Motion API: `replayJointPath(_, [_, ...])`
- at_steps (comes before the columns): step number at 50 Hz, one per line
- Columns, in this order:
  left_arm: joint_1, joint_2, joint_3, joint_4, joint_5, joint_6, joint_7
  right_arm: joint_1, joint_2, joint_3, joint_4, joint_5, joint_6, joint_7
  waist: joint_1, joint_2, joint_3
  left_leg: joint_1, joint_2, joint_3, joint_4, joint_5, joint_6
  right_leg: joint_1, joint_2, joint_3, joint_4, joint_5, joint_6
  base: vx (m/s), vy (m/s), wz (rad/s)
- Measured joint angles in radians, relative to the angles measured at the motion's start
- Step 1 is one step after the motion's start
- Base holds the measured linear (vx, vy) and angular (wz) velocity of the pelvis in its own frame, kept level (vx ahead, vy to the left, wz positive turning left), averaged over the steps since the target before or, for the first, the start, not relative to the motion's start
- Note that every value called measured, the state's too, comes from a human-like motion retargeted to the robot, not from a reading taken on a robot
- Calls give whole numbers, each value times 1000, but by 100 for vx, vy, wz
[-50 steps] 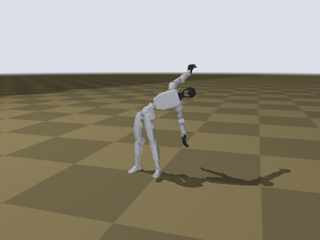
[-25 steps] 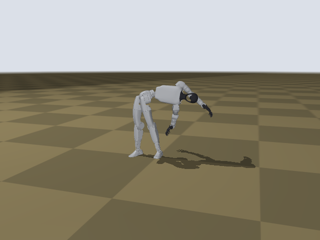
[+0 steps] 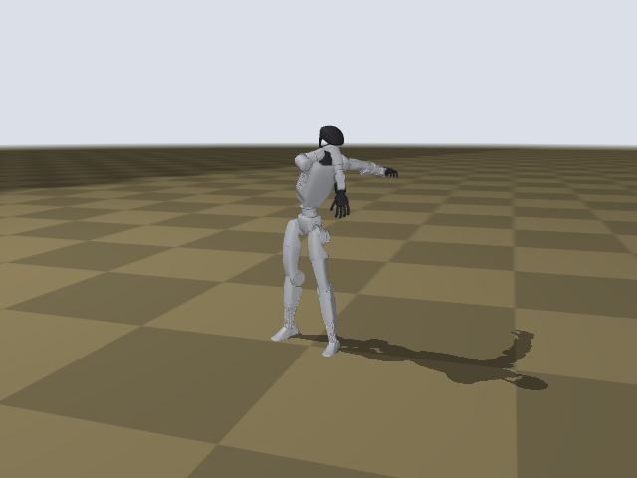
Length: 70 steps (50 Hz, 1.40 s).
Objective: In place motions
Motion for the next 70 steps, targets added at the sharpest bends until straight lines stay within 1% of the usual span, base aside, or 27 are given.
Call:
replayJointPath(2, [0,0,-13,-51,25,4,-11,0,1,0,25,46,-2,9,-8,-29,0,-30,12,9,12,10,-6,-49,20,39,3,25,-3,-51,12,-108])
replayJointPath(6, [0,0,-46,-162,101,4,-50,0,1,0,77,95,3,11,-21,-96,4,-89,15,33,28,20,-13,-126,27,79,-1,55,-4,-43,6,-56])
replayJointPath(11, [0,0,-131,-275,213,0,-87,0,2,0,125,106,1,20,-31,-163,13,-182,20,54,39,30,-13,-221,24,82,-10,83,-7,-32,10,-4])
replayJointPath(15, [0,0,-199,-332,287,10,-96,0,3,0,126,119,-13,44,-32,-200,20,-268,8,32,35,32,-7,-304,22,63,-21,104,-15,-13,4,16])
replayJointPath(20, [0,0,-218,-349,407,79,-71,0,54,0,90,248,-88,17,-35,-177,20,-405,33,-20,16,44,8,-425,56,5,-38,126,-17,-9,7,7])
replayJointPath(23, [0,0,-212,-359,474,106,-81,0,58,0,69,342,-126,-10,-38,-182,19,-479,46,-37,1,53,24,-491,75,-24,-39,125,-17,-1,8,13])
replayJointPath(25, [0,0,-211,-374,496,109,-93,0,40,0,60,389,-141,-24,-41,-203,19,-515,43,-36,-9,60,33,-524,72,-37,-38,125,-15,0,11,26])
replayJointPath(28, [0,0,-205,-396,511,102,-110,0,19,0,58,460,-171,-56,-39,-205,21,-557,34,-48,-28,76,48,-556,64,-63,-38,112,-15,5,6,43])
replayJointPath(30, [0,0,-176,-431,516,97,-73,0,3,0,61,493,-189,-76,-37,-202,24,-577,18,-56,-33,86,57,-567,46,-72,-36,110,-9,12,3,43])
replayJointPath(31, [0,0,-150,-441,513,109,-29,0,2,0,64,501,-202,-85,-35,-194,26,-583,9,-63,-34,89,59,-569,37,-76,-34,108,-7,11,-1,45])
replayJointPath(33, [0,0,-113,-455,502,128,37,0,0,0,63,500,-220,-93,-32,-192,33,-595,-8,-70,-32,95,61,-573,17,-77,-29,104,-2,13,0,40])
replayJointPath(35, [0,0,-90,-451,484,141,72,0,0,0,50,480,-228,-87,-28,-189,45,-599,-22,-72,-26,96,60,-572,-2,-73,-22,101,4,23,7,32])
replayJointPath(37, [0,0,-60,-403,461,170,89,0,0,0,28,428,-231,-67,-23,-169,57,-588,-35,-74,-12,91,60,-553,-20,-69,-11,93,7,30,7,32])
replayJointPath(40, [0,0,0,-307,432,216,93,0,0,0,-21,350,-221,-40,-17,-153,67,-562,-56,-74,14,76,63,-516,-46,-62,5,80,9,31,9,31])
replayJointPath(42, [0,0,37,-235,412,239,89,0,0,0,-69,308,-214,-26,-12,-152,62,-541,-71,-76,34,65,68,-483,-65,-59,15,69,11,29,10,42])
replayJointPath(45, [0,0,83,-101,378,261,71,0,0,0,-158,247,-207,-5,1,-150,69,-507,-108,-95,63,46,79,-422,-107,-67,28,46,16,30,15,70])
replayJointPath(49, [0,0,113,148,305,266,65,0,0,0,-293,134,-184,-3,32,-158,125,-461,-181,-176,83,33,99,-307,-191,-132,38,-3,30,28,8,132])
replayJointPath(51, [0,0,123,262,278,264,76,0,0,0,-358,64,-166,-11,63,-164,176,-440,-217,-226,83,35,109,-249,-230,-179,42,-30,36,29,9,150])
replayJointPath(53, [0,1,139,355,260,268,99,0,0,0,-412,-17,-138,-17,124,-169,236,-424,-248,-274,81,40,117,-197,-262,-224,46,-55,41,25,7,136])
replayJointPath(55, [0,17,163,451,236,273,133,0,0,0,-450,-144,-78,-21,199,-165,297,-401,-278,-323,79,43,125,-138,-289,-275,50,-78,46,25,14,128])
replayJointPath(57, [0,20,189,493,211,272,155,0,0,0,-474,-230,-24,-20,283,-165,351,-387,-304,-358,78,47,129,-97,-313,-312,53,-95,53,23,17,115])
replayJointPath(58, [0,38,213,536,180,279,168,0,0,0,-481,-302,20,-22,331,-153,376,-375,-319,-382,79,49,131,-65,-328,-339,54,-107,57,20,17,122])
replayJointPath(60, [0,48,252,571,136,279,179,0,0,0,-496,-371,72,-38,419,-142,420,-366,-347,-419,80,54,133,-24,-356,-380,55,-124,64,15,13,117])
replayJointPath(65, [0,82,341,656,37,288,200,0,0,0,-513,-411,150,-113,617,-93,519,-356,-424,-495,86,72,143,66,-426,-487,56,-160,83,5,-5,111])
replayJointPath(70, [0,133,374,721,15,308,225,0,0,0,-528,-393,189,-142,776,-27,610,-368,-512,-552,79,99,143,120,-504,-595,46,-169,110,7,-16,117])
